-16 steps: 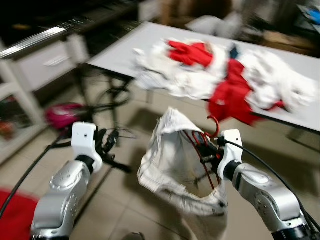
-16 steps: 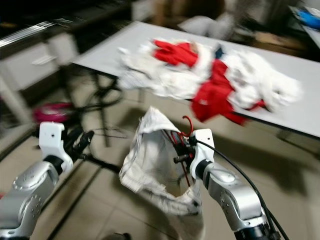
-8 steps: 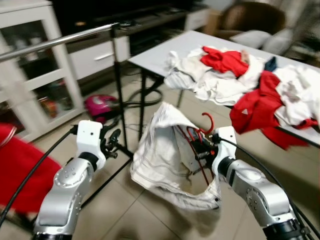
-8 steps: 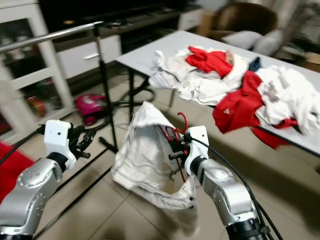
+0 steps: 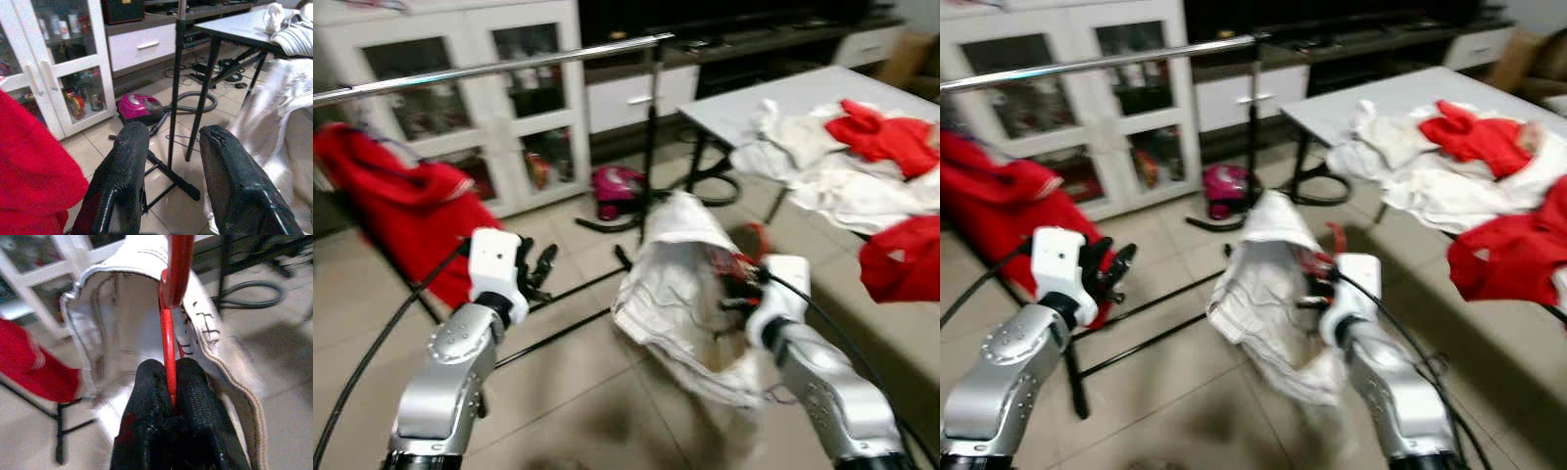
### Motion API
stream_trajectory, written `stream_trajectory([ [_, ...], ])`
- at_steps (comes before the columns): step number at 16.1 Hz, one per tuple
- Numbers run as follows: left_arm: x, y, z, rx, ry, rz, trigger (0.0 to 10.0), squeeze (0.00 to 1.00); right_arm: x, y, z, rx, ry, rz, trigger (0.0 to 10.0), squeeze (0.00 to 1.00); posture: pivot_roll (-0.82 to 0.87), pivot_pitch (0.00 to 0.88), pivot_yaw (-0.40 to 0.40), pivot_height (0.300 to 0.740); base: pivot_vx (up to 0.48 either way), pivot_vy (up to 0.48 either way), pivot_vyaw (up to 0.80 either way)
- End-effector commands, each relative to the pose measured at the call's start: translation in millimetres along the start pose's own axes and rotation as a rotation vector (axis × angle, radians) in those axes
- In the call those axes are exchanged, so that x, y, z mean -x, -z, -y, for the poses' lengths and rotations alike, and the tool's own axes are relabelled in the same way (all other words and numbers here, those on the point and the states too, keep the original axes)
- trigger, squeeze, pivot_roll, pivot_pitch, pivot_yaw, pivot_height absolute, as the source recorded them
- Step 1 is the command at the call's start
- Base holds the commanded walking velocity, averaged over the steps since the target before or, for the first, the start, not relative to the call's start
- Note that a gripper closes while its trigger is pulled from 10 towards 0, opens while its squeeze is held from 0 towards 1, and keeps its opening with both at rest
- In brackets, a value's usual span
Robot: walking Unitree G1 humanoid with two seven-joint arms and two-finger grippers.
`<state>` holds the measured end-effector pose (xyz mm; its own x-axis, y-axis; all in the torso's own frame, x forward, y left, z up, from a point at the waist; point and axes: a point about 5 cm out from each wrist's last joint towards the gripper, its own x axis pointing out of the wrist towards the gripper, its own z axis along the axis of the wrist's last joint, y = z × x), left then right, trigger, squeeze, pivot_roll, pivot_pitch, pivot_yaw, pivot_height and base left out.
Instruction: Hang hanger
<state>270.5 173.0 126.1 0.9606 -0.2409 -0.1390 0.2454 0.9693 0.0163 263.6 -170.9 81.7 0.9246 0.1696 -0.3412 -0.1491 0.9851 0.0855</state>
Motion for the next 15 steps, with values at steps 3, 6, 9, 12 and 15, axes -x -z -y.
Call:
stream_trajectory([
  [3,-2.9,0,-0.9,0.0,0.012,-0.011,10.0,0.0,5.7,-19,-2.6,0.026,-0.007,0.113,10.0,0.0,0.02,0.0,0.006,0.74,0.31,0.0,0.0],
  [6,-2.3,0,-1.2,-0.007,0.015,-0.012,10.0,0.0,3.5,-20,-2.8,0.015,0.004,0.121,10.0,0.0,0.02,0.0,0.003,0.74,0.333,0.0,0.0],
  [9,-1.3,0,-2.2,-0.006,0.013,-0.013,10.0,0.0,1.2,-21,-3.7,0.017,-0.012,0.117,10.0,0.0,0.02,0.0,0.003,0.74,0.337,0.0,0.0],
  [12,0.6,0,-2.0,-0.022,0.01,-0.013,10.0,0.0,-2.5,-22,-7.9,0.045,-0.047,0.114,10.0,0.0,0.04,0.0,-0.009,0.74,0.337,0.0,0.27],
  [15,0.8,-1,-0.7,-0.023,0.014,-0.011,10.0,0.0,-4.9,-24,-10.7,0.051,-0.058,0.119,10.0,0.0,0.04,0.0,-0.008,0.74,0.335,0.0,0.8],
])
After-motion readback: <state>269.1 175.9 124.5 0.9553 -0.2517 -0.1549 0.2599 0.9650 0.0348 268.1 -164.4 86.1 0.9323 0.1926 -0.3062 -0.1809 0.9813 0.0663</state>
